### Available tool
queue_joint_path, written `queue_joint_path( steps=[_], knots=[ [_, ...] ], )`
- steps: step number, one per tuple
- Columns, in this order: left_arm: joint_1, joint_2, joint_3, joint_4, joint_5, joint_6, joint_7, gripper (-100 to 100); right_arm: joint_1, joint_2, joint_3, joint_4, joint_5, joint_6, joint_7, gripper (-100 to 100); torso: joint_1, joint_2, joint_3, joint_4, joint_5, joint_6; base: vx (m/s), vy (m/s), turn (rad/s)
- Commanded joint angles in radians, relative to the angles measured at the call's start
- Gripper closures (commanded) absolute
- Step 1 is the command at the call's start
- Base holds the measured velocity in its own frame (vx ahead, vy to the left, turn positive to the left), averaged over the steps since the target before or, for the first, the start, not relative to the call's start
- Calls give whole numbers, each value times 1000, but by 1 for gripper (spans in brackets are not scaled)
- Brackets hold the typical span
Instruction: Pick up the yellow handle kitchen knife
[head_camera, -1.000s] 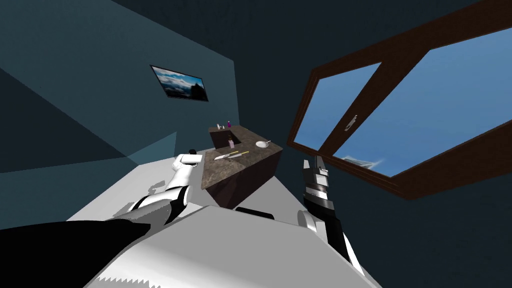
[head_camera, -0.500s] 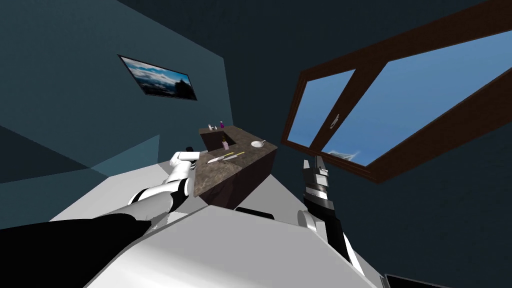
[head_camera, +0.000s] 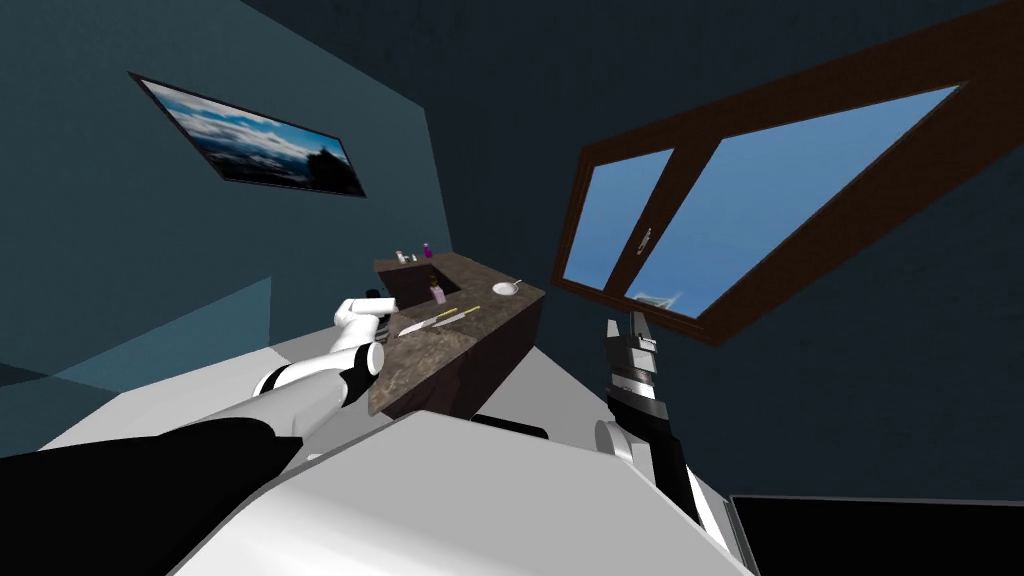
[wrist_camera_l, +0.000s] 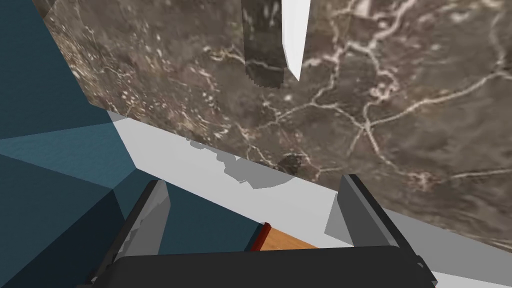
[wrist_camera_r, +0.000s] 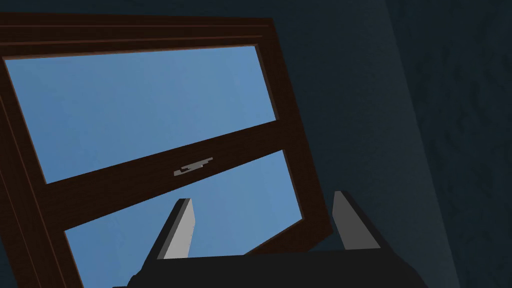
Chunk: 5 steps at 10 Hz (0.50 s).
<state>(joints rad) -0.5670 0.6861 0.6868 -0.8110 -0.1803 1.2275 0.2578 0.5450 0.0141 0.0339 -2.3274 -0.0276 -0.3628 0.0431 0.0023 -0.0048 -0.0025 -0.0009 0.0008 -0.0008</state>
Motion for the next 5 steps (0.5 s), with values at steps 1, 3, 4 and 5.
queue_joint_path(
  steps=[1,3,4,5],
  knots=[
    [-17,11,9,46,2,34,8,-100,0,0,0,0,0,0,0,0,0,0,0,0,0,0,24,31,-125],
    [-49,34,25,100,7,76,20,-100,0,0,0,0,0,0,0,0,0,0,0,0,0,-1,28,32,-152],
    [-79,57,40,136,12,114,32,-100,0,0,0,0,0,0,0,0,0,0,0,0,0,-1,33,32,-246],
    [-79,57,40,152,12,116,32,-100,0,0,0,0,0,0,0,0,0,0,0,0,0,0,25,36,-128]
  ],
)
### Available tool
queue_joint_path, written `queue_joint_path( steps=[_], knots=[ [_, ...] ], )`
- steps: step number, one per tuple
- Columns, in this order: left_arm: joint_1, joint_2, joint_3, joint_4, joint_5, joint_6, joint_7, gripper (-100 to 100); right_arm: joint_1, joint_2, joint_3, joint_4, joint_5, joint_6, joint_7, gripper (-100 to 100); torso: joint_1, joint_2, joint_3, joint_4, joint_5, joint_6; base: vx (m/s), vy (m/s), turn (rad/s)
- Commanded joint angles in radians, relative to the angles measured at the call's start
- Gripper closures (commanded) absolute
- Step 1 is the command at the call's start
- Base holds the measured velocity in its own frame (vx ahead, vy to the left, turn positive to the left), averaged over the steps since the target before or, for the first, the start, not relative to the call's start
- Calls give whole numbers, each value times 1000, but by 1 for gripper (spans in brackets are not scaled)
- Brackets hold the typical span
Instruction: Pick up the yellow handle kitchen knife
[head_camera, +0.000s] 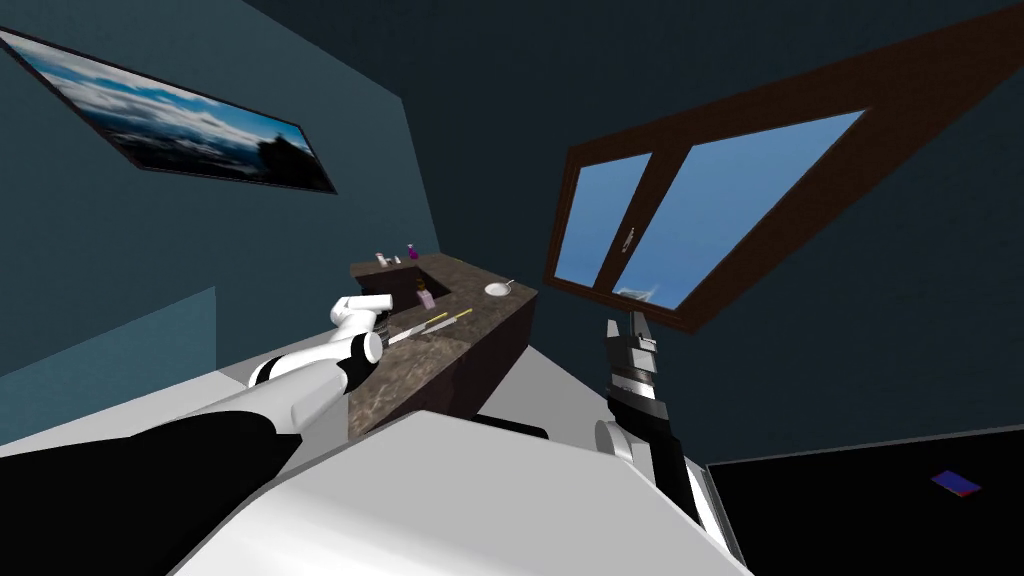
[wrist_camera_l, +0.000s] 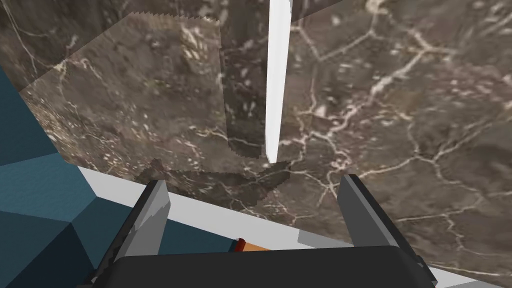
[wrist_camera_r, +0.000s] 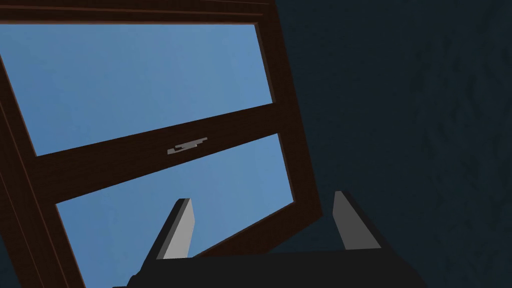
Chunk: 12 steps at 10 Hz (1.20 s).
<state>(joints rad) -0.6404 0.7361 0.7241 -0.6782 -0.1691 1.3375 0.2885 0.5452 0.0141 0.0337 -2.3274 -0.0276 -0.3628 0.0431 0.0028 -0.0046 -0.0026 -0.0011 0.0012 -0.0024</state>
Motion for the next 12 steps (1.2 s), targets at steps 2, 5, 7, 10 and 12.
queue_joint_path(
  steps=[2,5,7,10,12],
  knots=[
    [-34,28,16,61,7,42,12,-100,0,0,0,0,0,0,0,0,0,0,0,0,0,1,27,40,-148],
    [-59,48,28,113,12,74,23,-100,0,0,0,0,0,0,0,0,-1,0,0,0,0,1,27,20,-94],
    [-102,83,47,191,23,126,41,-100,0,0,0,0,0,0,0,0,0,0,0,0,0,1,40,48,-220],
    [-135,111,61,252,32,167,56,-100,0,0,0,0,0,0,0,0,0,0,0,0,0,0,34,43,-124],
    [-147,121,66,274,35,181,62,-100,0,0,0,0,0,0,0,0,0,-2,-1,0,0,0,41,40,-115]
  ],
)
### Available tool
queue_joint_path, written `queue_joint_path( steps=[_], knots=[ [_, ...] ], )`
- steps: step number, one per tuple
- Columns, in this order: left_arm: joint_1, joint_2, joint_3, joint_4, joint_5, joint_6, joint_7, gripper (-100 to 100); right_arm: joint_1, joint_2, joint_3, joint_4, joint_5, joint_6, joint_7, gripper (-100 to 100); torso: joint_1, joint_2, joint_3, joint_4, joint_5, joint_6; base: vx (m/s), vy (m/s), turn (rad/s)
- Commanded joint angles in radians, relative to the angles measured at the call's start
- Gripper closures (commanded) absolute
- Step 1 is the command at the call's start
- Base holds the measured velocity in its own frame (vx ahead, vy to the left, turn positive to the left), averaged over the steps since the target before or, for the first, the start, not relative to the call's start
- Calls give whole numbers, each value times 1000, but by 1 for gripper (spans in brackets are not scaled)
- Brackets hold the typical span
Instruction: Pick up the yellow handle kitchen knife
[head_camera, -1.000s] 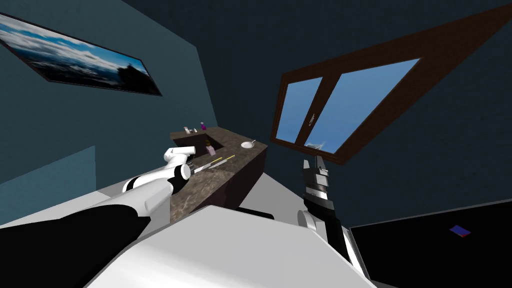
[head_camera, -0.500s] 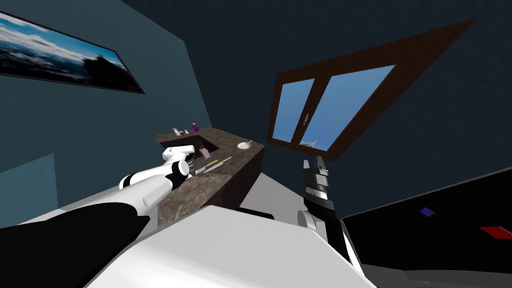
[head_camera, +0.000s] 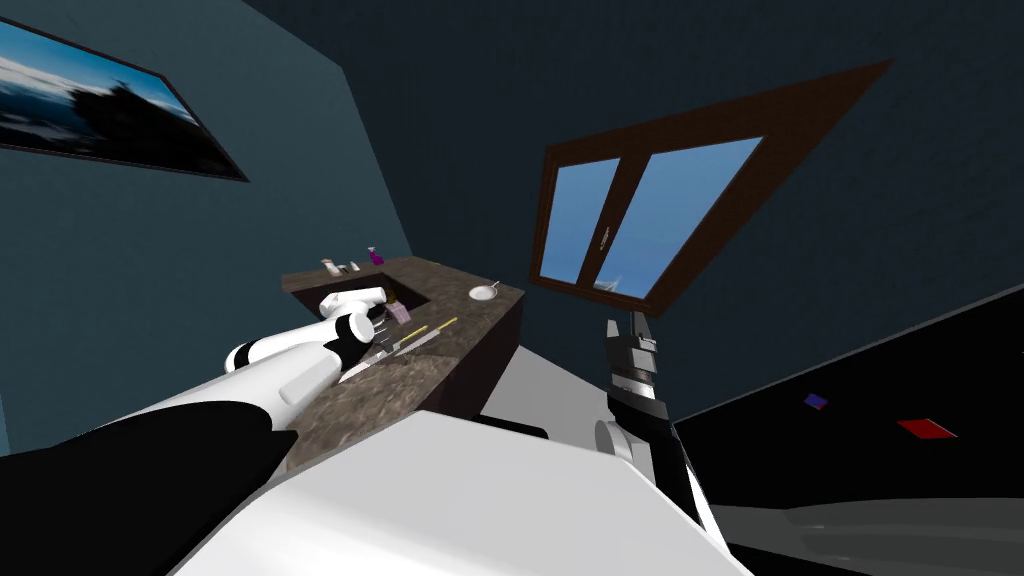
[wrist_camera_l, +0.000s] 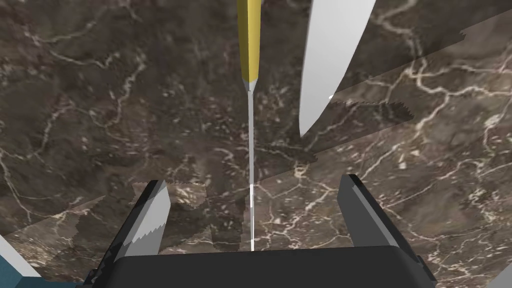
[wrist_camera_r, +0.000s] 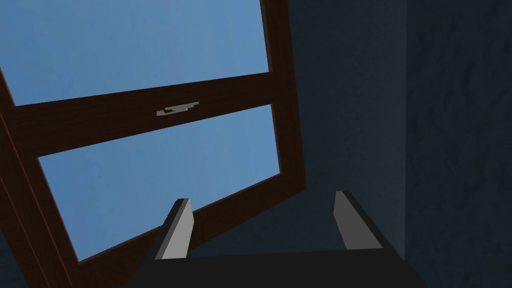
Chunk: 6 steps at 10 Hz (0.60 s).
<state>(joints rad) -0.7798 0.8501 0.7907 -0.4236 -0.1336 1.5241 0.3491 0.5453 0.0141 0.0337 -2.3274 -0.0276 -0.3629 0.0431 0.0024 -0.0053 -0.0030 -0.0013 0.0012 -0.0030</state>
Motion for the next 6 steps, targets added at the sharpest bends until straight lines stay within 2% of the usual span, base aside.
queue_joint_path(
  steps=[1,3,4,5,6],
  knots=[
    [-16,15,3,36,3,5,6,-100,0,0,0,0,0,0,0,0,0,0,0,0,0,0,19,23,-48],
    [-21,19,3,46,3,5,7,-100,0,0,0,0,0,0,0,0,-1,1,1,0,0,0,12,19,-56],
    [-22,20,3,49,3,4,8,0,0,0,0,0,0,0,0,0,-1,2,1,0,0,0,0,0,0],
    [3,25,19,43,10,-6,-42,-100,0,0,0,0,0,0,0,0,-2,2,1,1,0,0,65,-67,215],
    [3,25,19,22,10,-6,-44,-100,0,0,0,0,0,0,0,0,-6,0,0,0,-1,-1,99,-75,179]
  ],
)
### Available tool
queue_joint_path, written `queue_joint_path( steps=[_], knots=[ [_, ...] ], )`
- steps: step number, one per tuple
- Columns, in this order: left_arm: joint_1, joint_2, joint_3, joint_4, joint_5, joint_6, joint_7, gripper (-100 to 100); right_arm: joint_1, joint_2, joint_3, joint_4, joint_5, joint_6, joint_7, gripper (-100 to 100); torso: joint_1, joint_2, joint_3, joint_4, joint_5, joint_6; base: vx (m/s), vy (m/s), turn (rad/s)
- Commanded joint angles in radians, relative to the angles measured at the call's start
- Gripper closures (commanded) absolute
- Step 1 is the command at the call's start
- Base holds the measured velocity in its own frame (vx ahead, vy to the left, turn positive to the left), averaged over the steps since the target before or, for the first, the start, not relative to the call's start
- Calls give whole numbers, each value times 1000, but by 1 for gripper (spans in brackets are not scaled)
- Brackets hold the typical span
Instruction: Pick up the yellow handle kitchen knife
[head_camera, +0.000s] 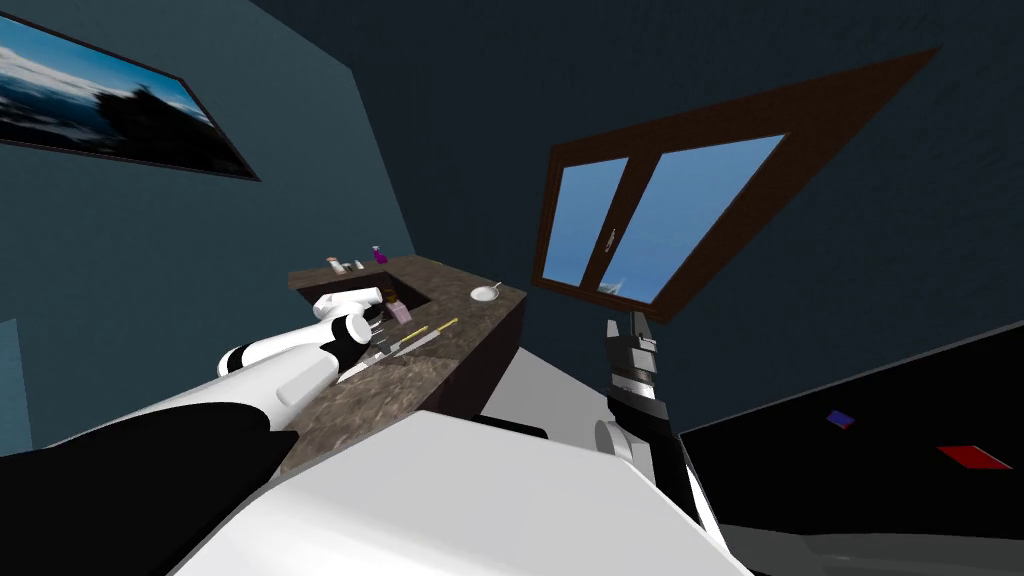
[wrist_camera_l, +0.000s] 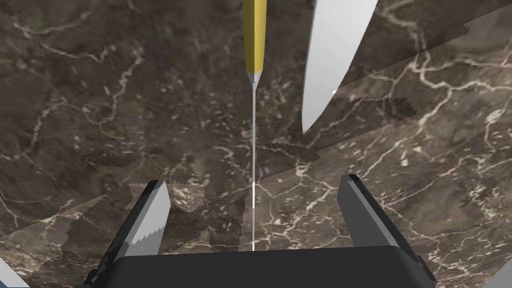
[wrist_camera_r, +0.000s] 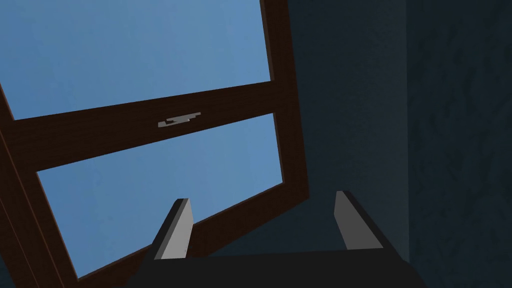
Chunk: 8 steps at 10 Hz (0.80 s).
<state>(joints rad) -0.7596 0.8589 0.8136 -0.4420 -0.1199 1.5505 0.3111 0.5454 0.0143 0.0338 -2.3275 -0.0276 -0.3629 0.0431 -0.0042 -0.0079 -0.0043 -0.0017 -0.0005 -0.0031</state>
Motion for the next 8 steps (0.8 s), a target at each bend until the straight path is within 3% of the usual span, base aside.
queue_joint_path(
  steps=[1,2,4,5,6,8],
  knots=[
    [-17,16,-4,50,-3,-33,-5,-100,0,0,0,0,0,0,0,0,0,0,0,0,0,0,78,-30,-16],
    [8,22,12,56,4,-44,-55,-100,0,0,0,0,0,0,0,0,2,0,0,0,0,1,70,-69,209],
    [8,22,12,56,4,-44,-57,-100,0,0,0,0,0,0,0,0,0,-2,-1,0,0,1,87,-51,63],
    [33,27,28,51,12,-54,-105,-100,0,0,0,0,0,0,0,0,2,0,0,0,0,1,88,-87,264],
    [33,27,28,51,12,-54,-108,-100,0,0,0,0,0,0,0,0,0,0,0,0,0,-1,127,-85,123],
    [59,32,43,45,19,-65,-159,-100,0,0,0,0,0,0,0,0,1,-1,-1,0,0,0,79,-62,128]
  ],
)
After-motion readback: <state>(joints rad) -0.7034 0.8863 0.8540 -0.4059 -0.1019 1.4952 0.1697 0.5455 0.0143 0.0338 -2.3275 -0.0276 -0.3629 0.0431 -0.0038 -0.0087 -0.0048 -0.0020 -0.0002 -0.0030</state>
